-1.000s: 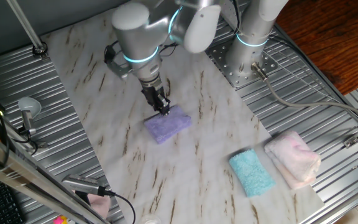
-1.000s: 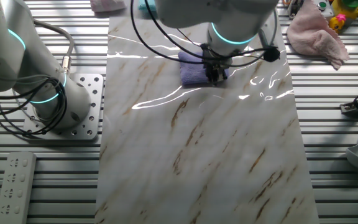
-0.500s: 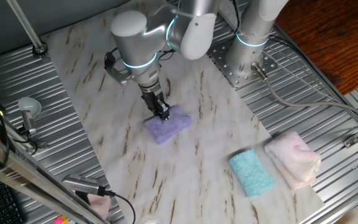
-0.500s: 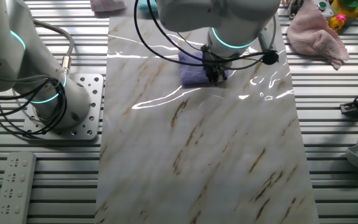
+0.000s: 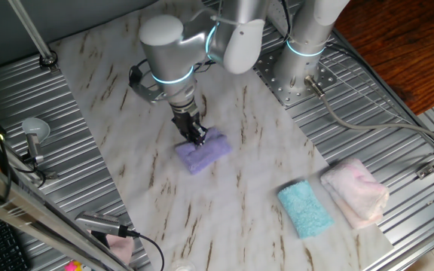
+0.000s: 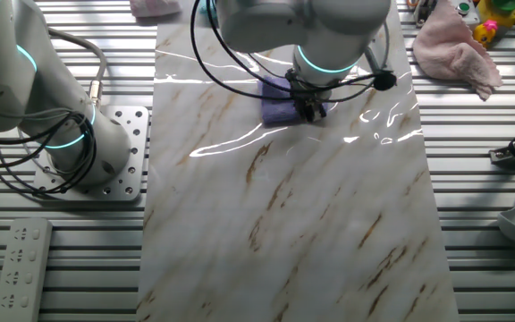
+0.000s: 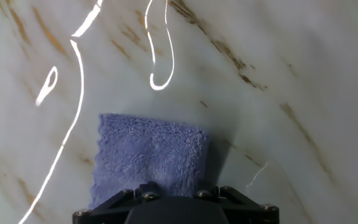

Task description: Clean the table with a cloth

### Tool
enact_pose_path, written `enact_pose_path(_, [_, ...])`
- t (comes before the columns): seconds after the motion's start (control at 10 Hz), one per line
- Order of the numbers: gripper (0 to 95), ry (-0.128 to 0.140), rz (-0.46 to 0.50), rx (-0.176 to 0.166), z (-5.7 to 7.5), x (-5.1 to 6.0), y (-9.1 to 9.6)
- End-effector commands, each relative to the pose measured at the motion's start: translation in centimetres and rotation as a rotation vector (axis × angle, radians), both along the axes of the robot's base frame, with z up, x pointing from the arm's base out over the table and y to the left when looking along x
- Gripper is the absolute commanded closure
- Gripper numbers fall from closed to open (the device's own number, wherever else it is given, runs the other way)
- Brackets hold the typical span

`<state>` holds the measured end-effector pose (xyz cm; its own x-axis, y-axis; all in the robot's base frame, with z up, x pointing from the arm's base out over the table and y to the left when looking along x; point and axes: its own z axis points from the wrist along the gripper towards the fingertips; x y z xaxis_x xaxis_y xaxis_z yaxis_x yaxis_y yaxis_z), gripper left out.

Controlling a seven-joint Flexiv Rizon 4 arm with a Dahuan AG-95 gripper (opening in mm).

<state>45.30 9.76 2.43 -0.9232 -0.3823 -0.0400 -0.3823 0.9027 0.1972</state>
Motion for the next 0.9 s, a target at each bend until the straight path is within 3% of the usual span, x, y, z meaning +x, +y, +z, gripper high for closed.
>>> enact_pose_path(0.1, [95.0, -0.035, 0.096, -0.028, 0.5, 0.0, -0.7])
enact_pose_path(0.3, [95.0, -0.045, 0.159, -0.058, 1.1, 0.4, -1.7])
enact_pose_path(0.6, [95.0, -0.056, 0.207, -0.066, 1.5, 0.7, -3.6])
enact_pose_path(0.9, [95.0, -0.060, 0.207, -0.063, 1.6, 0.4, -3.9])
